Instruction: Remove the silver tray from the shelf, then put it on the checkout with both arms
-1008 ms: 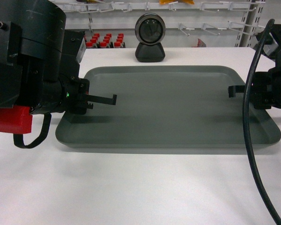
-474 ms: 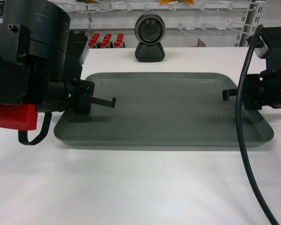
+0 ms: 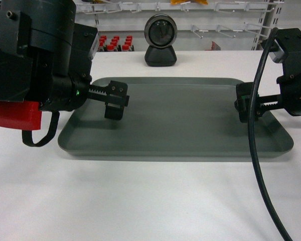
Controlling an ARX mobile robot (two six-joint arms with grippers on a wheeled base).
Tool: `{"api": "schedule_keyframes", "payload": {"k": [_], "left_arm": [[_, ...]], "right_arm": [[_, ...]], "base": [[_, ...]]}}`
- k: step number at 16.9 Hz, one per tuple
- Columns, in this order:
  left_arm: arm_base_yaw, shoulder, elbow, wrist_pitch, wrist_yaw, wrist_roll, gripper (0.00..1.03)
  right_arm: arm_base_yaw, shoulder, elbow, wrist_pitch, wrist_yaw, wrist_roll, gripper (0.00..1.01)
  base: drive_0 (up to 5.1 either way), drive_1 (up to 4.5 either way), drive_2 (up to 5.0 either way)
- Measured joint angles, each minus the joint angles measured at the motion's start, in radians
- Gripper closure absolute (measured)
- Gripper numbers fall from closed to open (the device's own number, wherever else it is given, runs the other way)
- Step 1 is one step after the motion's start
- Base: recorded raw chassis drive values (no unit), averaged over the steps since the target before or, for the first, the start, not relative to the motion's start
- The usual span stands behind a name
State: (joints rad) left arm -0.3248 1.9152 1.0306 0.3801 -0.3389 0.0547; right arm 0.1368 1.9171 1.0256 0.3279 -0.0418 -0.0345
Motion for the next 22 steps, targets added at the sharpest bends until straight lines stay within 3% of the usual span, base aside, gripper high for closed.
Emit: {"api": "schedule_keyframes", "payload": {"k": [4, 8, 9, 12, 14, 17, 19, 20, 22], "left_arm": [[-0.014, -0.111, 0.005, -0.013, 0.060, -0.072, 0.05], [-0.018, -0.278, -0.017, 0.008, 0.100, -0.130, 0.05], [-0.010, -0.363, -0.053, 0.009, 0.105, -0.158, 0.05], [0.048, -0.547, -0.161, -0.015, 0.096, -0.166, 0.05], [0.080, -0.634, -0.210, -0.005, 0.082, -0.178, 0.05], [0.072, -0.715, -0.283, 0.014, 0.053, -0.177, 0.05], [0.067, -0.719, -0.312, 0.002, 0.049, -0.177, 0.05], [0.068, -0.722, -0.334, 0.050, 0.056, -0.152, 0.07], [0.142, -0.826, -0.479, 0.177, 0.154, -0.093, 0.30]], "right_arm": [[-0.008, -0.090, -0.013, 0.019, -0.023, 0.048, 0.03], [-0.035, -0.231, -0.092, 0.167, -0.045, 0.070, 0.03], [-0.047, -0.300, -0.134, 0.206, -0.062, 0.089, 0.03], [-0.031, -0.483, -0.250, 0.291, -0.068, 0.162, 0.03], [-0.008, -0.550, -0.310, 0.296, -0.036, 0.188, 0.03], [0.010, -0.600, -0.363, 0.293, 0.002, 0.222, 0.03], [0.015, -0.622, -0.372, 0.314, 0.042, 0.217, 0.05], [0.014, -0.654, -0.415, 0.344, 0.133, 0.163, 0.16], [-0.019, -0.772, -0.553, 0.319, 0.158, 0.076, 0.39]], "base": [[0.0, 0.00, 0.0], [0.0, 0.00, 0.0], [0.0, 0.00, 0.0], [0.0, 0.00, 0.0], [0.0, 0.00, 0.0], [0.0, 0.00, 0.0], [0.0, 0.00, 0.0], [0.0, 0.00, 0.0], [0.0, 0.00, 0.0]]}}
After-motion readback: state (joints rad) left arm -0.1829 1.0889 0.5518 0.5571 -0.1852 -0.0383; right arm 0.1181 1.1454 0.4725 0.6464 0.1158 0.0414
